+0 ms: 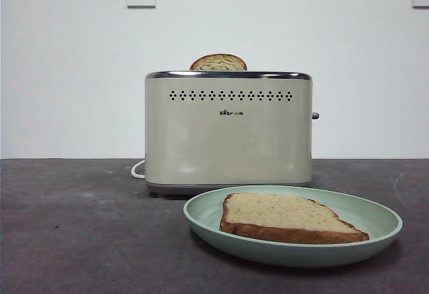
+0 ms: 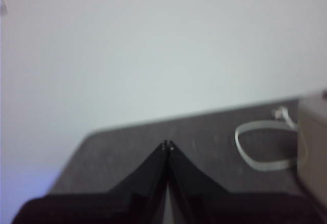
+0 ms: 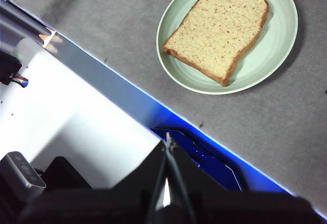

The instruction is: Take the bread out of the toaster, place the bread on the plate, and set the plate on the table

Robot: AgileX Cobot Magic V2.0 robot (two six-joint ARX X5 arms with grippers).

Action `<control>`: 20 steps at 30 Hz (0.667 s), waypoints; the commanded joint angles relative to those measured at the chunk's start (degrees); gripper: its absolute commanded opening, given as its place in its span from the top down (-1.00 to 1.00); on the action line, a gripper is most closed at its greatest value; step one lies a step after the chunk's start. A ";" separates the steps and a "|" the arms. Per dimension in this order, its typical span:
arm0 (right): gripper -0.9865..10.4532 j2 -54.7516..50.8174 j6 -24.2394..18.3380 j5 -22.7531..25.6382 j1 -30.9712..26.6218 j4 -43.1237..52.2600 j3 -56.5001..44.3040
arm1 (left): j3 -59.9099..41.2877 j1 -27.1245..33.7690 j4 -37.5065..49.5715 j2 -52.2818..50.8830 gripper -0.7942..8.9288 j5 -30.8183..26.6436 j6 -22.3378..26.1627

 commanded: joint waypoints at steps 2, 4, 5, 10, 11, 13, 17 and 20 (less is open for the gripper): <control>0.85 -0.15 -0.46 0.13 0.09 0.20 -0.24 | -6.88 0.52 0.46 -4.26 0.84 -0.26 -0.72; 0.85 -0.15 -0.46 0.13 0.09 0.17 -0.24 | -9.86 0.52 0.48 -6.14 0.84 -0.28 -1.79; 0.85 -0.15 -0.46 0.13 0.09 0.20 -0.24 | -11.32 0.52 0.48 -7.04 0.84 -0.31 -2.19; 0.85 -0.15 -0.46 0.13 0.09 0.20 -0.24 | -17.64 0.52 0.46 -11.08 0.84 -0.31 -3.65; 0.85 -0.15 -0.46 0.13 0.09 0.17 -0.24 | -18.88 0.52 0.50 -11.93 0.84 -0.28 -3.78; 0.85 -0.15 -0.46 0.13 0.09 0.17 -0.24 | -21.33 0.52 0.42 -13.75 0.84 -0.28 -4.87; 0.85 -0.15 -0.46 0.13 0.09 0.20 -0.24 | -25.03 0.52 -0.11 -16.26 0.84 -0.26 -7.69; 0.85 -0.15 -0.46 0.13 0.09 0.20 -0.24 | -25.00 0.52 -3.15 -16.28 0.84 -0.20 -8.15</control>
